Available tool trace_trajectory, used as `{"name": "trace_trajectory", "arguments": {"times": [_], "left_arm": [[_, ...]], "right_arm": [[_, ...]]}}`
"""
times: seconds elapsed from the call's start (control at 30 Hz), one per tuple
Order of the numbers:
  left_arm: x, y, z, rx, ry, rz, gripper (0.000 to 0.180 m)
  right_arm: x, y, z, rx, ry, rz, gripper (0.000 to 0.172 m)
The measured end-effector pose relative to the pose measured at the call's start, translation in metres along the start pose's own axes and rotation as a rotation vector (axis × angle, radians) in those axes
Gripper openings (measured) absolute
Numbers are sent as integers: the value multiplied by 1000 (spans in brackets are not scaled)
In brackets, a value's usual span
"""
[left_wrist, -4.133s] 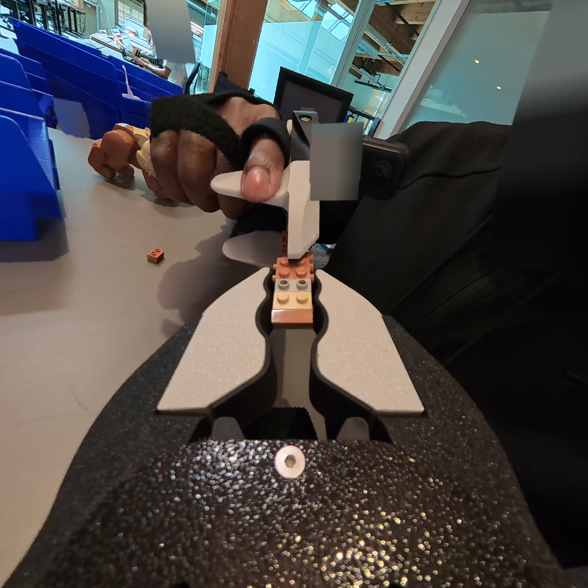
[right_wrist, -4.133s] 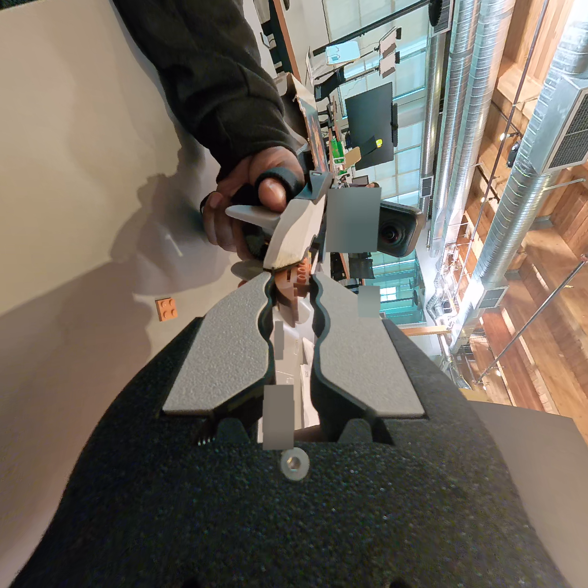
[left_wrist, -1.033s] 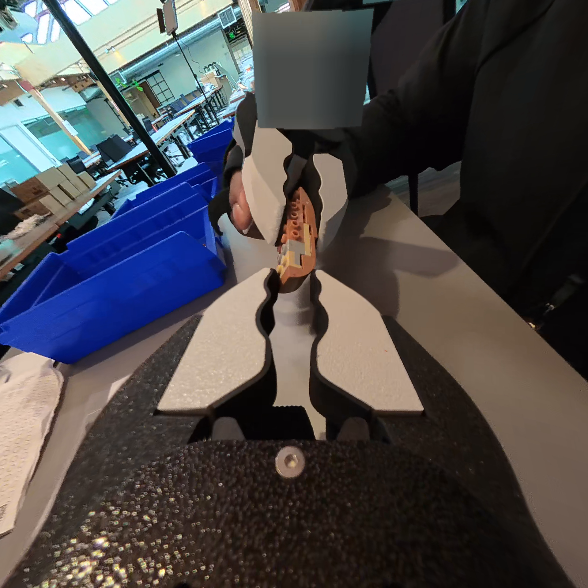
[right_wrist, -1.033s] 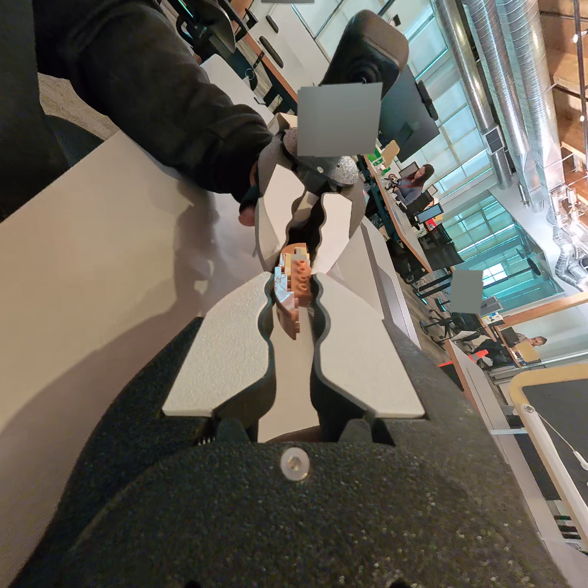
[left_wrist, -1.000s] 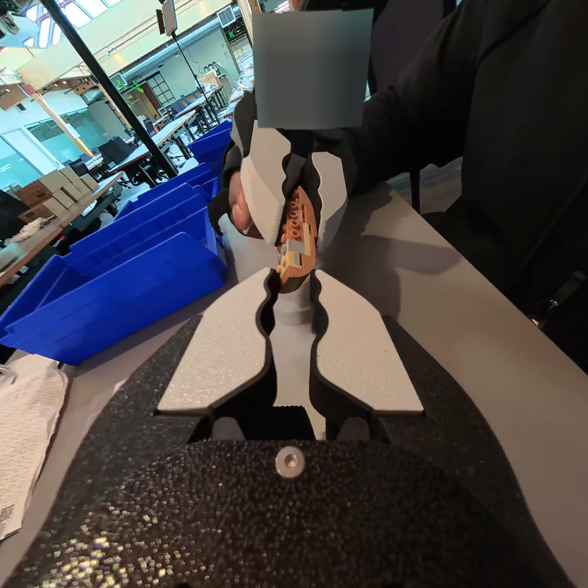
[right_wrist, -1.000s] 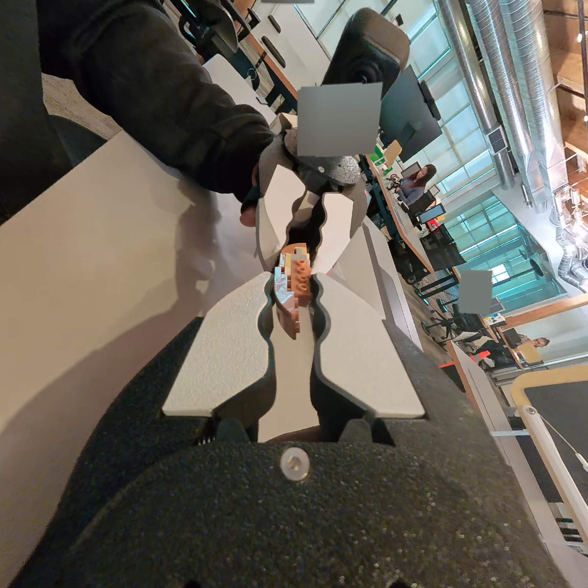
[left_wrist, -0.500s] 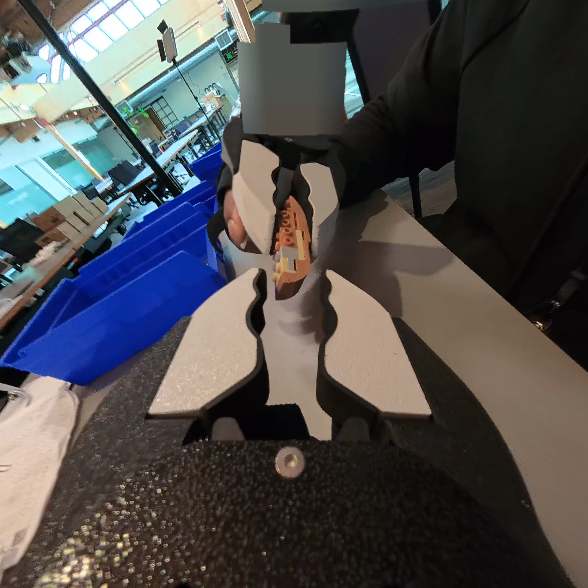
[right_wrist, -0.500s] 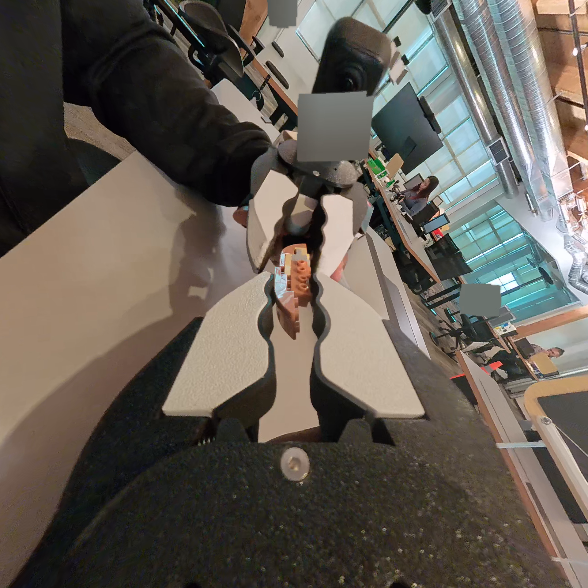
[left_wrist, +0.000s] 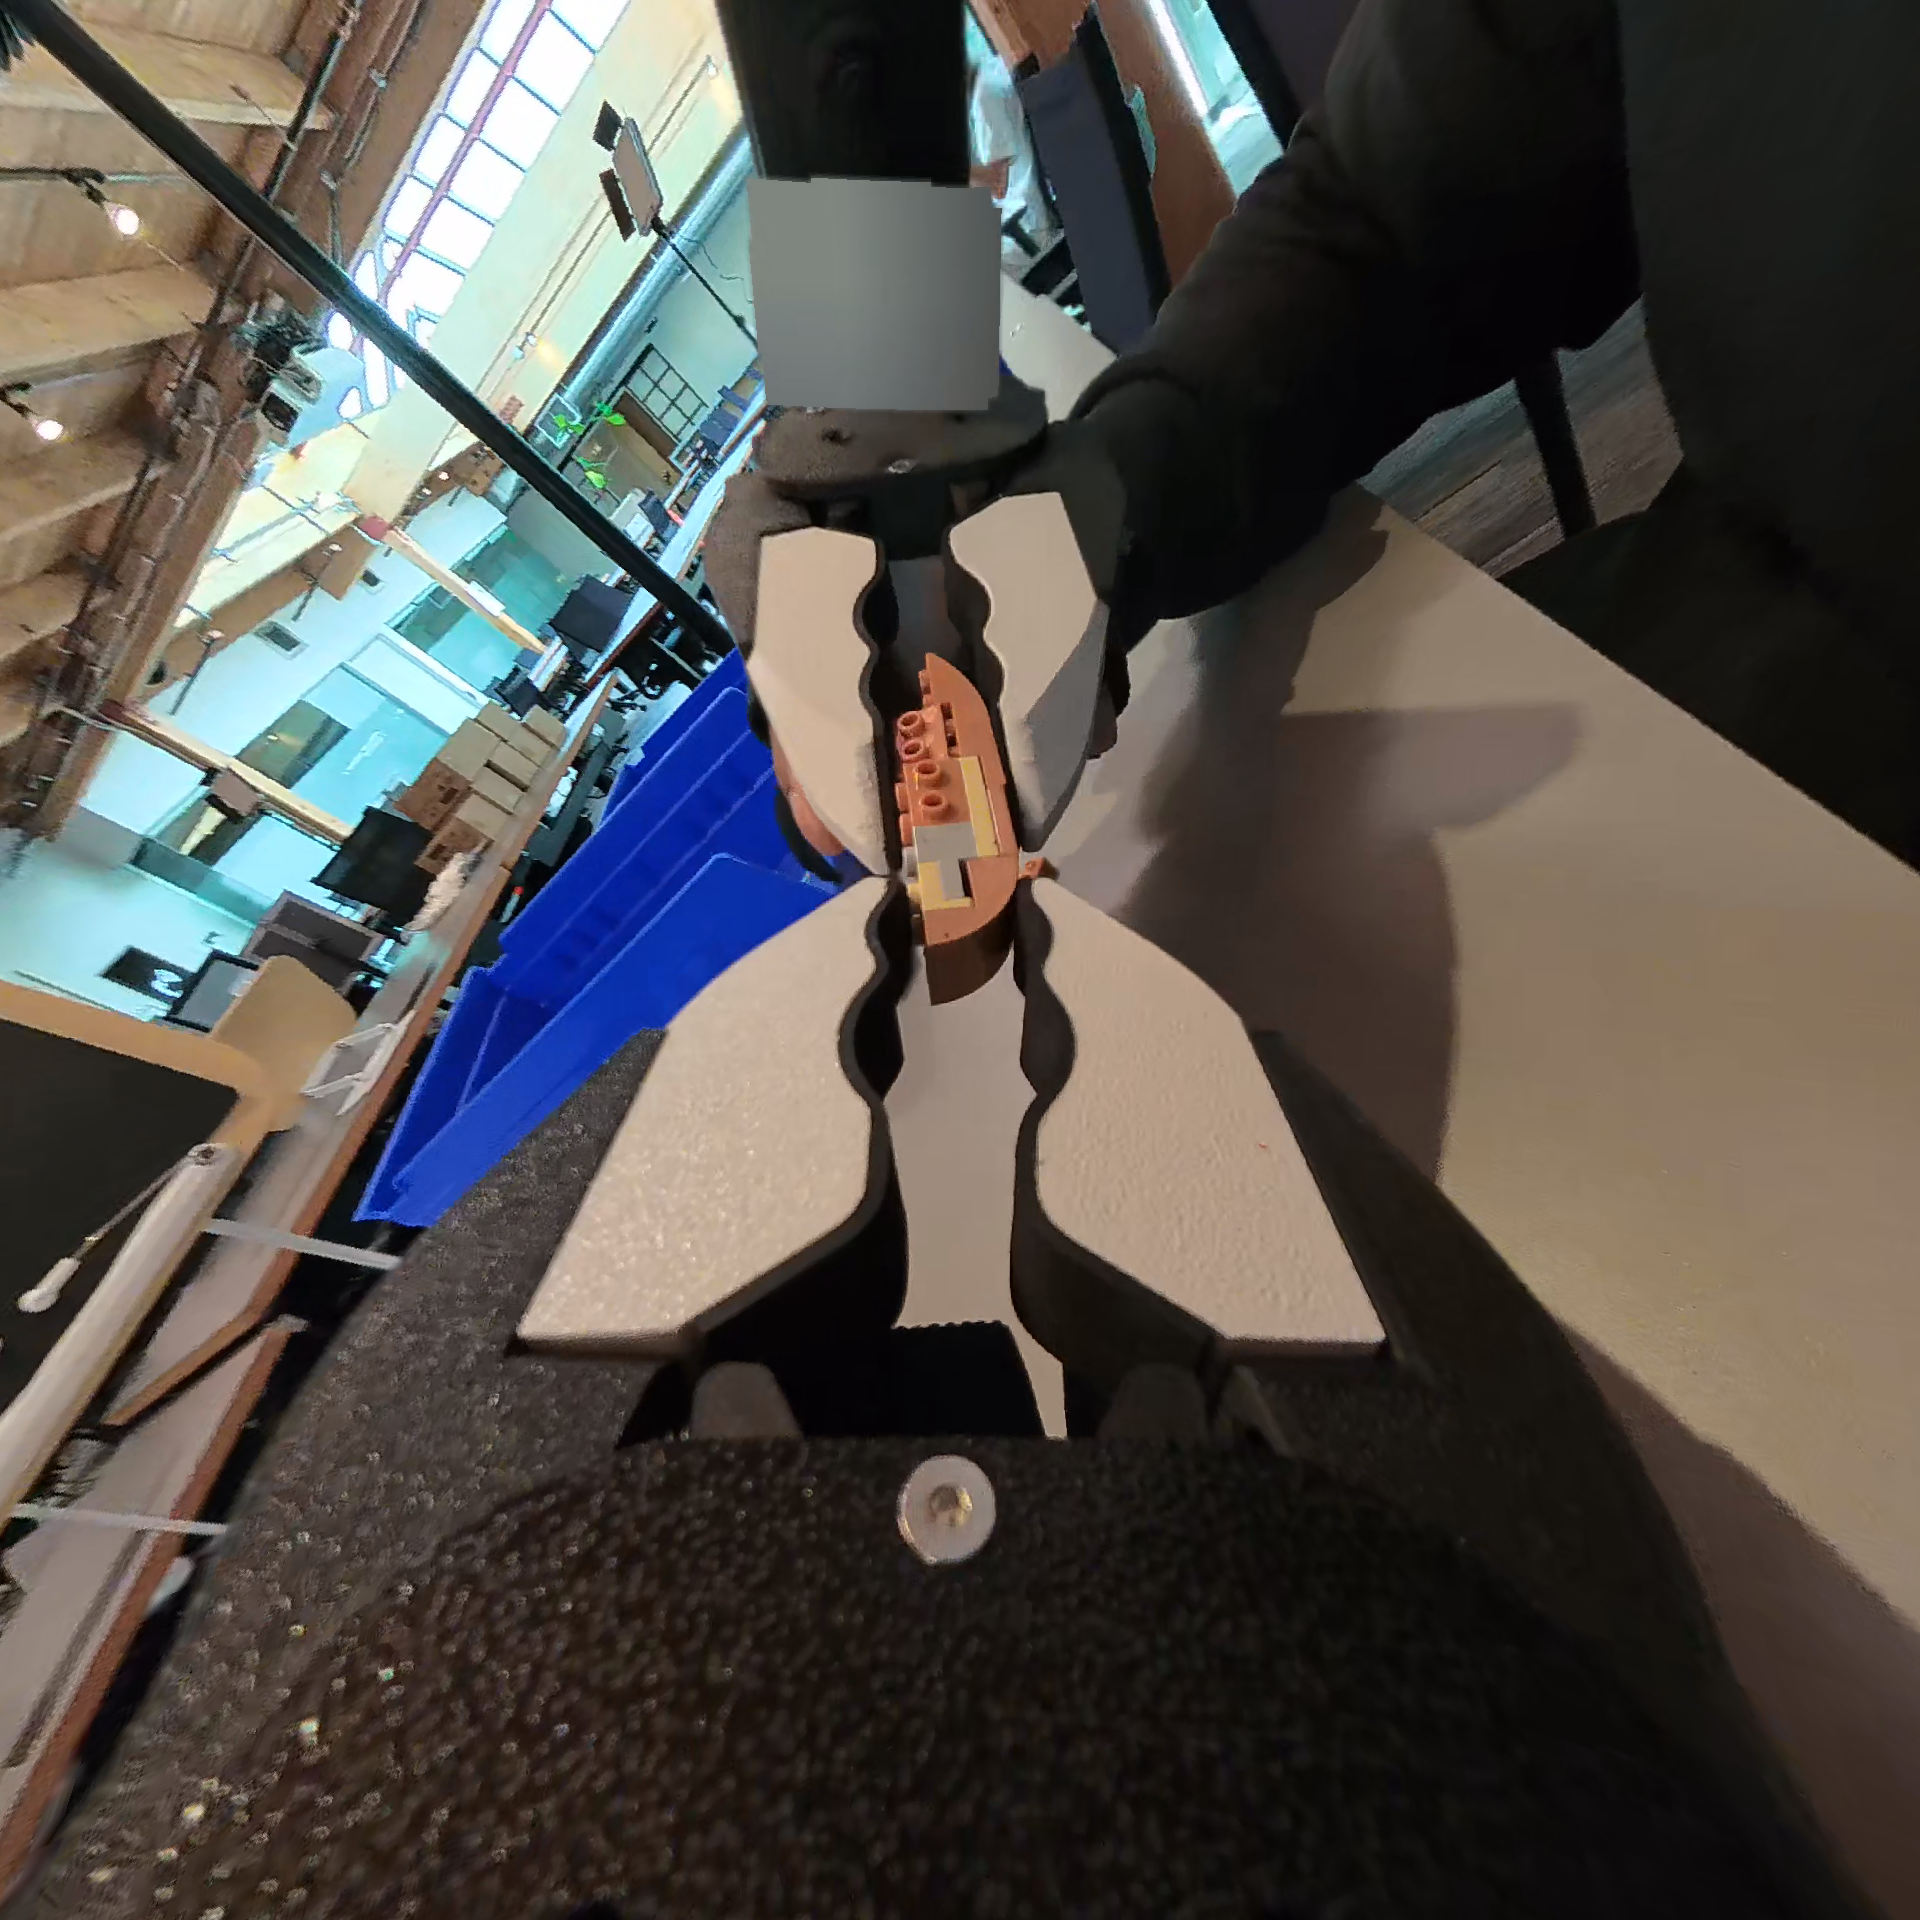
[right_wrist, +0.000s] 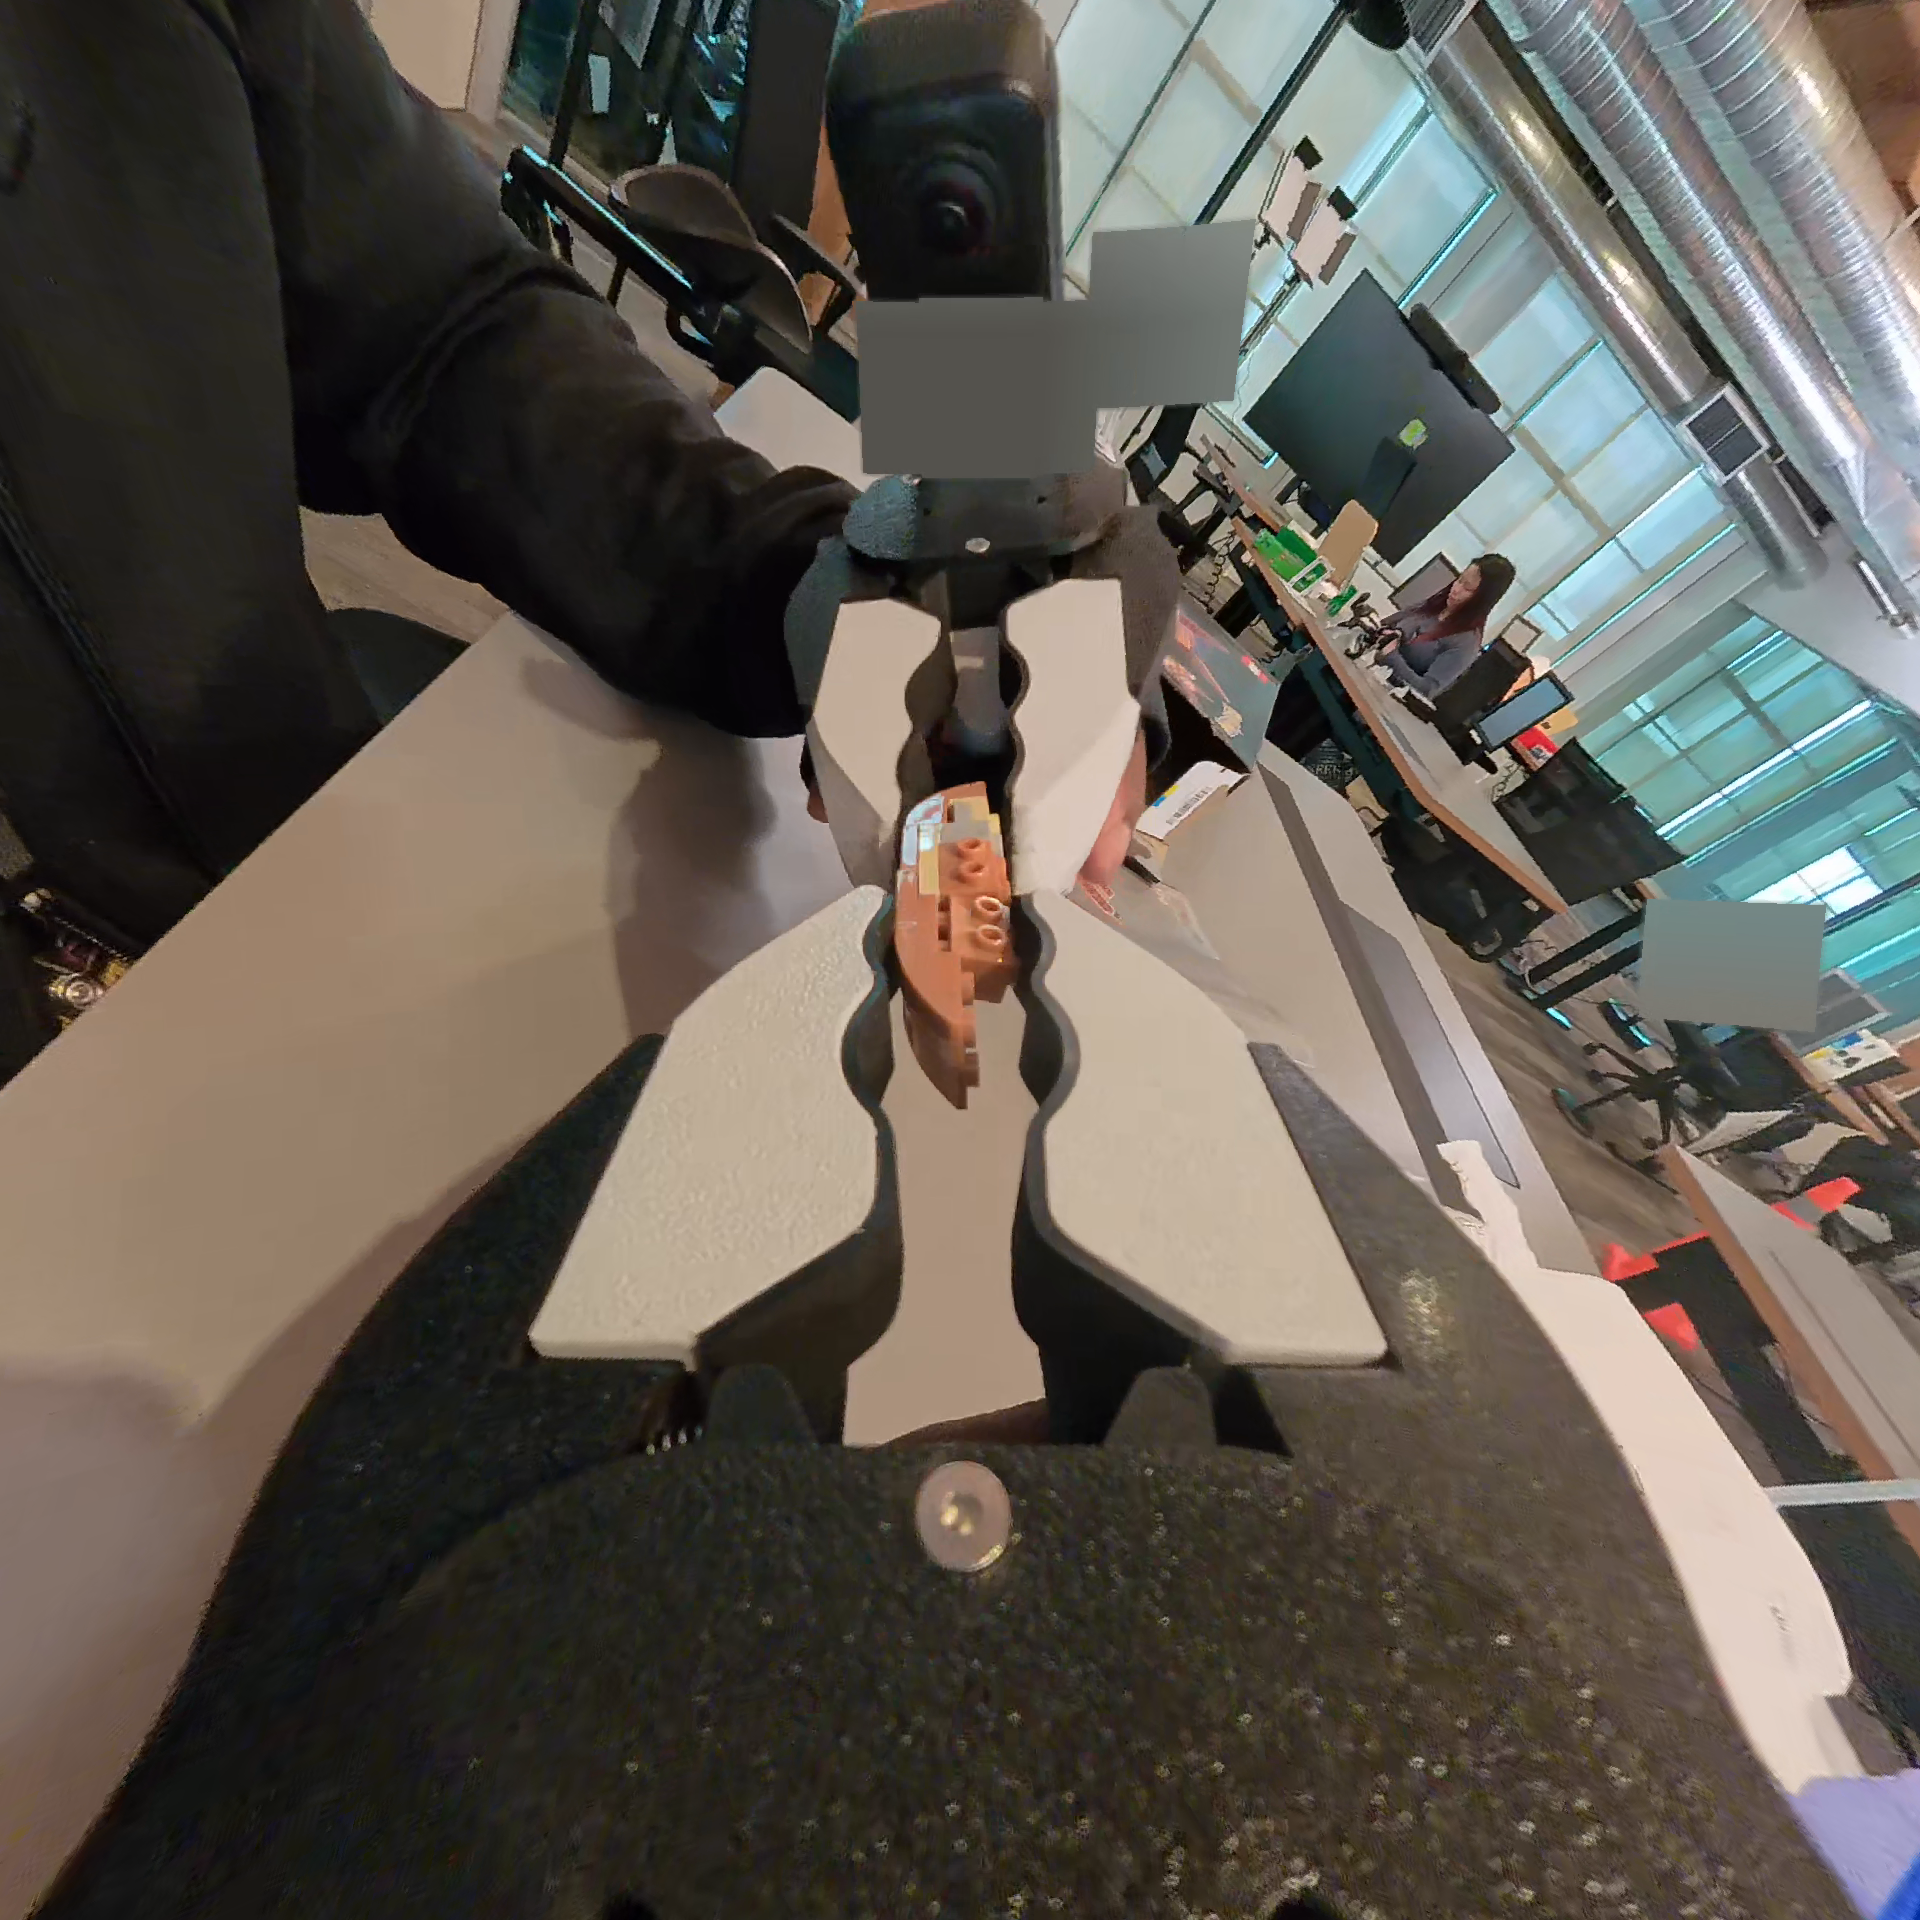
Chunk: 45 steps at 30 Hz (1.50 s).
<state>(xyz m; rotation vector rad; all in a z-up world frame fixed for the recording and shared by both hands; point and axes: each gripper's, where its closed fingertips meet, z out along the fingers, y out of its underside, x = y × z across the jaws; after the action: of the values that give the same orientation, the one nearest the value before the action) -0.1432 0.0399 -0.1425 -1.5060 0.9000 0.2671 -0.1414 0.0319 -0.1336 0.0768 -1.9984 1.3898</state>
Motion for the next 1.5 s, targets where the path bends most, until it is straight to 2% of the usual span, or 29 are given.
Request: {"name": "trace_trajectory", "arguments": {"times": [0.17, 0.4, 0.73, 0.9, 1.1, 1.2, 1.5], "left_arm": [[3, 3, 1, -28, 23, -6, 19], [14, 12, 2, -76, 123, -104, 19], [26, 15, -1, -114, 193, -43, 19], [21, 16, -1, -115, 162, -40, 20], [9, 7, -1, -23, 117, -165, 30], [9, 7, 2, -4, 125, -213, 20], [10, 14, 3, -26, 137, -240, 19]], "right_arm": [[-3, 3, 1, -13, -14, -14, 20], [-9, 10, 4, -54, -38, -65, 20], [-21, 12, 8, -59, -113, -33, 20], [-16, 12, 7, -57, -73, -45, 20], [-6, 5, 3, 13, -27, 13, 20], [-5, 4, 3, 31, -26, 55, 20], [-4, 11, 5, 3, -30, 90, 21]]}}
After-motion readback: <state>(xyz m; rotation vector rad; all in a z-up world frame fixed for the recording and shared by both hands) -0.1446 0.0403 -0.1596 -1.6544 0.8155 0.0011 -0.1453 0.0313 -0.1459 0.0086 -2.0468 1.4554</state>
